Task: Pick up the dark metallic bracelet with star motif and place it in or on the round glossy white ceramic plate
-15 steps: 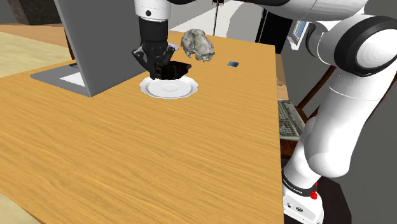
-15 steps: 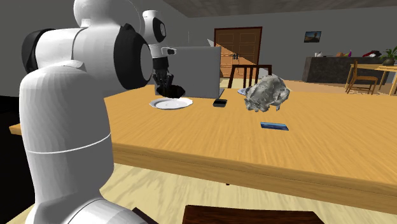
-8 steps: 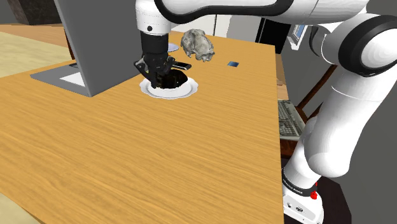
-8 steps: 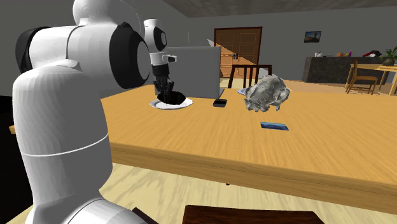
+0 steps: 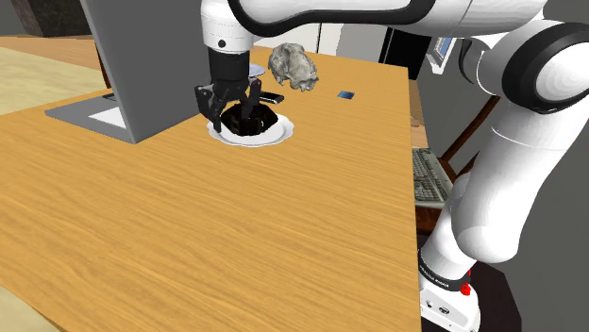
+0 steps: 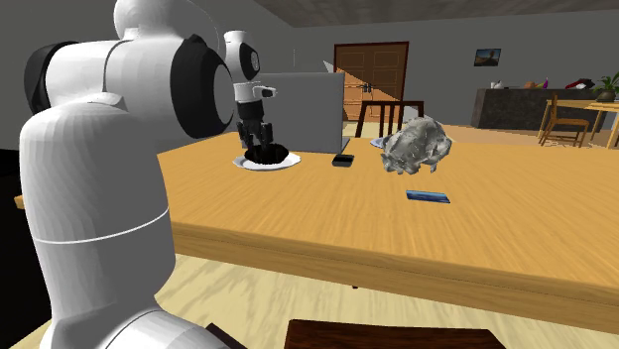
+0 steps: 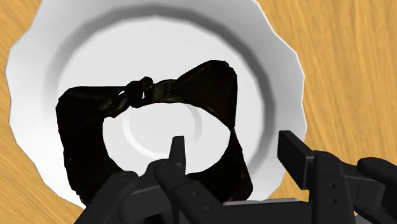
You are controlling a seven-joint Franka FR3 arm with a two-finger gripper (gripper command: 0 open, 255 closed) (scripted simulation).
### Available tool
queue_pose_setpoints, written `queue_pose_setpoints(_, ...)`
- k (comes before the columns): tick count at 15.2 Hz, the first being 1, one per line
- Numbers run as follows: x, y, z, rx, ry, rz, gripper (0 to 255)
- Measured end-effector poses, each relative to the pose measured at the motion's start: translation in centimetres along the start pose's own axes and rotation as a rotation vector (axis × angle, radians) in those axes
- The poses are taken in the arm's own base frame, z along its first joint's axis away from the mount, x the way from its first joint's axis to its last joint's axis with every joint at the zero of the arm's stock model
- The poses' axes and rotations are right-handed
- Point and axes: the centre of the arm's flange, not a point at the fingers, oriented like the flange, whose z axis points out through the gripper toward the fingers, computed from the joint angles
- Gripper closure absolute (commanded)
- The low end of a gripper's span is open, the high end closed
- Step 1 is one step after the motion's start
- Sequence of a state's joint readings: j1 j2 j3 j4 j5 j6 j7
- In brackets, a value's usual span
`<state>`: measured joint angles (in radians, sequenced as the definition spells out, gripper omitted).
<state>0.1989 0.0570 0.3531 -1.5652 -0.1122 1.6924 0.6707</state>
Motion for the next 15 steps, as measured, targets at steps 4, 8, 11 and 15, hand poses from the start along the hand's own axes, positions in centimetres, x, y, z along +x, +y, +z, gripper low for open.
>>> queue_pose_setpoints(4,0.0,0.0,0.0,0.0,0.0,0.0,0)
queue_pose_setpoints(8,0.0,0.1,-3.7,0.001,0.001,0.0,0)
queue_pose_setpoints(11,0.0,0.0,-4.9,0.0,0.0,0.0,0)
queue_pose_setpoints(15,0.0,0.0,-5.0,0.0,0.0,0.0,0)
